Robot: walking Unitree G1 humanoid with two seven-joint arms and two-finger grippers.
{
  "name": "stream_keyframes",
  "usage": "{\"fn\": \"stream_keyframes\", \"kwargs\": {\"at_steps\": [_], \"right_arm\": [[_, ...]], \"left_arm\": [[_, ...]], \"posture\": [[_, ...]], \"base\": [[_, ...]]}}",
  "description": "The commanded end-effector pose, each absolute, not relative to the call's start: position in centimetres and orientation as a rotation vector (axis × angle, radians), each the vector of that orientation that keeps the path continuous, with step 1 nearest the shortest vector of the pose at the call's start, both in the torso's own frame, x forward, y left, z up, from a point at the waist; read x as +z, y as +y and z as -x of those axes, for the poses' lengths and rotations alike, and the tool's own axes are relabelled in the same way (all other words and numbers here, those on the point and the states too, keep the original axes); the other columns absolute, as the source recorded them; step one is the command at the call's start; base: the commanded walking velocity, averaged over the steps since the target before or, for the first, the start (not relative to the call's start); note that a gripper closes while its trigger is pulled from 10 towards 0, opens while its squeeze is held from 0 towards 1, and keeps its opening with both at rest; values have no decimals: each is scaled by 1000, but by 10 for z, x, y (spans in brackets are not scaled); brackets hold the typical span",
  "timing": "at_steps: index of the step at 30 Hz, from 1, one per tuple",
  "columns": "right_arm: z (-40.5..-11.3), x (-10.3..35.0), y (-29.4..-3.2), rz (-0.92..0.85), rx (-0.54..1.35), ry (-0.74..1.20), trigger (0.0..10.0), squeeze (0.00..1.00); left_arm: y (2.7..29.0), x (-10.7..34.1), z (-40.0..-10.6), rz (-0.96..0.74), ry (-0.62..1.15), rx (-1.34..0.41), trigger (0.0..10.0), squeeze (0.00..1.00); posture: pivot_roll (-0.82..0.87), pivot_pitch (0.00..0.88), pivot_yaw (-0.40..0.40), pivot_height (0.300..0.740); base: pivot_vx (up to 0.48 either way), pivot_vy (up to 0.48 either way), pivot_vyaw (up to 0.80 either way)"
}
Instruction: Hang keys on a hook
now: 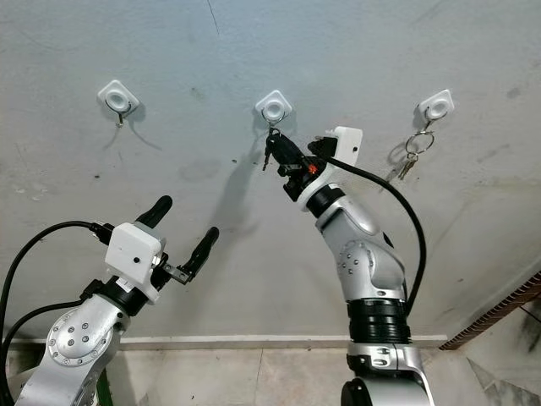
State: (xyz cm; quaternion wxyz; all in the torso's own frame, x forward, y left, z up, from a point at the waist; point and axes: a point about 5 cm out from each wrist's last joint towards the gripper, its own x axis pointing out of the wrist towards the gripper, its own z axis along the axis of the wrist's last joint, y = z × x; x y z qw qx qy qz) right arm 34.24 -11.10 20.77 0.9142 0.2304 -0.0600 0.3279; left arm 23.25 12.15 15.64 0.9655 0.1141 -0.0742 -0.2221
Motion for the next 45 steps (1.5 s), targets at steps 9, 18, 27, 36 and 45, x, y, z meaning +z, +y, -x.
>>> {"fn": "stream_keyframes", "kwargs": {"at_steps": [9,18,27,36,45], "right_arm": [[-331,178,-107,-269,700,7,10000,0],[-320,190,-91,-356,776,-47,10000,0],[-340,229,-105,-470,672,-189,10000,0],[-345,223,-118,-475,593,-170,10000,0],[-342,214,-116,-487,597,-143,10000,0]], "left_arm": [[123,155,-233,-234,-141,-447,10000,0],[123,155,-233,-233,-139,-446,10000,0],[123,156,-234,-232,-141,-445,10000,0],[122,155,-233,-227,-141,-444,10000,0],[122,156,-234,-226,-143,-445,10000,0]], "posture": [[220,18,-6,740],[222,17,-4,740],[222,16,-7,740],[222,16,-8,740],[221,15,-7,740]], "base": [[0,0,0],[0,0,0],[0,0,0],[0,0,0],[0,0,0]]}}
